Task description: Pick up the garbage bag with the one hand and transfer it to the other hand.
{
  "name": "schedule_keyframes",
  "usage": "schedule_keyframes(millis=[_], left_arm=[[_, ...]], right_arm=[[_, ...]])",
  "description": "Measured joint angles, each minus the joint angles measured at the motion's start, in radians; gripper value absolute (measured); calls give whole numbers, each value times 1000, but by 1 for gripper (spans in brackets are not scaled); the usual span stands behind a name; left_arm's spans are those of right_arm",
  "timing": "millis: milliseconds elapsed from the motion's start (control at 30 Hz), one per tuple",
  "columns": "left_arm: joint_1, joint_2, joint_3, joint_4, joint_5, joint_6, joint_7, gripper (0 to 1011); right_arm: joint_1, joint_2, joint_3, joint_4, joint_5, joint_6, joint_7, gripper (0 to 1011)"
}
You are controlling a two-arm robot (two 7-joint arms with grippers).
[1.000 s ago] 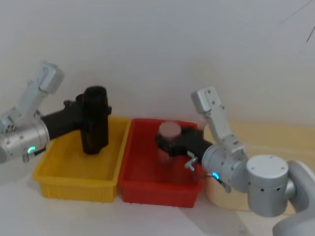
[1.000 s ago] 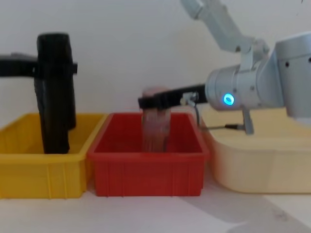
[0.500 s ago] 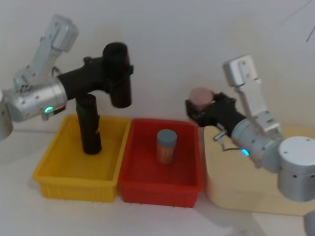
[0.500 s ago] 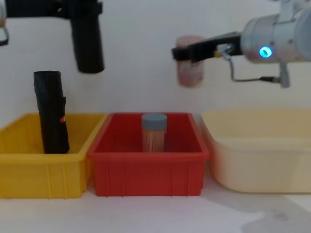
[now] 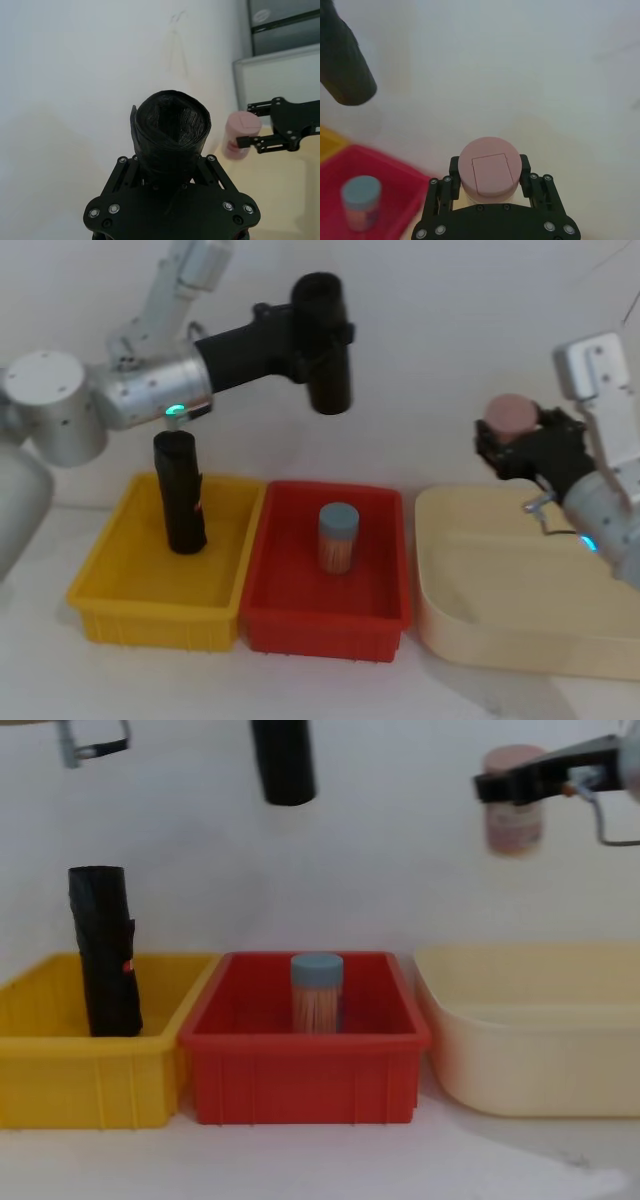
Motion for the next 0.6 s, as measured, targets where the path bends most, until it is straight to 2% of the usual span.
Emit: schedule_keyframes(millis=[100, 167, 300, 333, 400, 433, 500, 533, 600], left_arm=[[-57, -55, 19, 94, -9, -38, -50, 365], [-79, -79, 26, 134, -13, -53, -71, 365], [-147, -147, 40, 269, -26, -104, -134, 365], [-182, -180, 50, 343, -38, -132, -163, 365], [-211, -208, 57, 405, -49, -154, -188, 365], [-240, -235, 65, 467, -58, -175, -209, 365], [-262, -256, 71, 515, -67, -195, -232, 365], [-285, -278, 78, 564, -75, -211, -249, 365], [-303, -294, 83, 601, -82, -227, -266, 365]], right_arm=[[-28, 21, 32, -32, -10, 24, -21, 661], [-38, 29, 45, -42, -13, 34, -27, 661], [-62, 47, 72, -61, -17, 64, -37, 661], [-65, 49, 76, -63, -18, 68, -38, 661], [-75, 55, 87, -65, -18, 80, -38, 661], [-80, 59, 94, -65, -18, 88, -38, 661], [-84, 61, 99, -64, -17, 93, -37, 661], [-87, 63, 104, -61, -16, 98, -36, 661], [-90, 64, 108, -59, -15, 102, -35, 680]])
